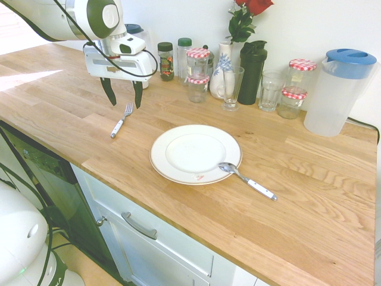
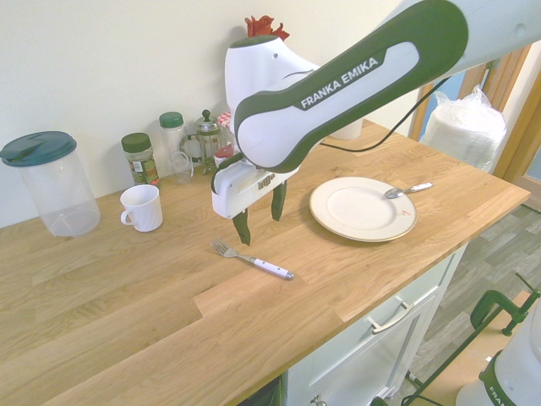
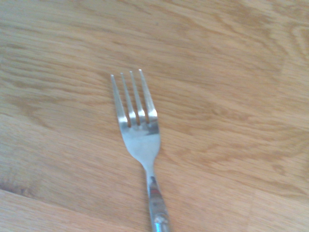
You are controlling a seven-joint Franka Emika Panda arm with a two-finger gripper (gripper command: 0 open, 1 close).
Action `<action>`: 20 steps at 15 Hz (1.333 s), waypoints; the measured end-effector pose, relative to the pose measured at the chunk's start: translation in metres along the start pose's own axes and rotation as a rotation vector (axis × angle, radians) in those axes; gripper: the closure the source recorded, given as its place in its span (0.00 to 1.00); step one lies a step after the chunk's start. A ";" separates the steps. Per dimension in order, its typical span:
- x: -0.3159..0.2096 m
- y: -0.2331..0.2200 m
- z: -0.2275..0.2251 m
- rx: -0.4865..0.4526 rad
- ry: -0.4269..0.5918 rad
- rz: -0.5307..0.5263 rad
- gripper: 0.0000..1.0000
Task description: Put the fork into the plate
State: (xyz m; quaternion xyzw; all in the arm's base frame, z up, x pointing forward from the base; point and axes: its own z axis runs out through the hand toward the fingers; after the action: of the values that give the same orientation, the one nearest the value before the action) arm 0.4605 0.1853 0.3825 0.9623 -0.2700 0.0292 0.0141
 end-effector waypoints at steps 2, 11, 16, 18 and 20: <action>-0.008 -0.006 0.014 -0.019 -0.017 -0.019 0.00; -0.031 0.009 0.042 -0.054 -0.040 -0.042 1.00; -0.032 0.010 0.041 -0.052 -0.047 -0.038 1.00; -0.033 0.009 0.043 -0.050 -0.054 -0.041 1.00; -0.034 0.009 0.045 -0.053 -0.060 -0.045 1.00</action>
State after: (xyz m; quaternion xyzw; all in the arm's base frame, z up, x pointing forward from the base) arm 0.4293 0.1936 0.3351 0.9678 -0.2495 -0.0071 0.0324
